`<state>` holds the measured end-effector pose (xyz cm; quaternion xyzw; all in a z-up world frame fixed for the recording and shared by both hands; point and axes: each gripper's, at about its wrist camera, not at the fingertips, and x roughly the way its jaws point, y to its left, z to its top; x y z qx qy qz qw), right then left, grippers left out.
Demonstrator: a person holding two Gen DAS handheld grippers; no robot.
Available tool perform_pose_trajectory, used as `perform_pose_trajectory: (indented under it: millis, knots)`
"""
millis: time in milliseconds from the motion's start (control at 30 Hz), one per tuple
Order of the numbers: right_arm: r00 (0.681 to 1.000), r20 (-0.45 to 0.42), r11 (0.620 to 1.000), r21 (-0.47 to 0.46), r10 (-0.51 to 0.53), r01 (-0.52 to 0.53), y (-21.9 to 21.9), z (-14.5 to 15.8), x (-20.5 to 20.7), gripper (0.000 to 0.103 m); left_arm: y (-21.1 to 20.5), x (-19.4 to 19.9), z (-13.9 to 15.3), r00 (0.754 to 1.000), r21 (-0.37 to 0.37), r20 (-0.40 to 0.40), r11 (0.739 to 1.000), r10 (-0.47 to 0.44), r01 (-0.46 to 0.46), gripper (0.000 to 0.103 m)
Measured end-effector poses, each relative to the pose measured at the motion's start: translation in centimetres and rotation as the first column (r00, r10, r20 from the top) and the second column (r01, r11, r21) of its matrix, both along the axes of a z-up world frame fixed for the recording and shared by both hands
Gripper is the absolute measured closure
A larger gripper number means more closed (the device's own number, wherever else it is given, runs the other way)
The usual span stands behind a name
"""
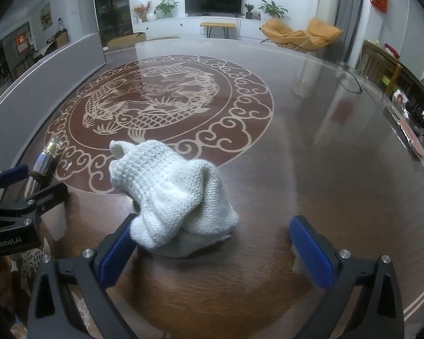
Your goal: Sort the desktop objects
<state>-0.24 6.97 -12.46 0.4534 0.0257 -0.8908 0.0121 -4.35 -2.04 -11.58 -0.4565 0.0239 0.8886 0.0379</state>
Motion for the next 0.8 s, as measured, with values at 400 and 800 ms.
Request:
perform_pose_trajectory:
  millis: [400, 800]
  knots:
    - [1.0, 0.009, 1.0, -0.022, -0.001, 0.002, 0.31, 0.16, -0.13, 0.0, 0.01, -0.06, -0.01, 1.0, 0.0, -0.002, 1.0, 0.002, -0.002, 0.0]
    - [1.0, 0.009, 1.0, -0.021, -0.002, 0.002, 0.36, 0.14, -0.13, 0.0, 0.0, -0.02, -0.02, 1.0, 0.0, -0.002, 1.0, 0.002, -0.002, 0.0]
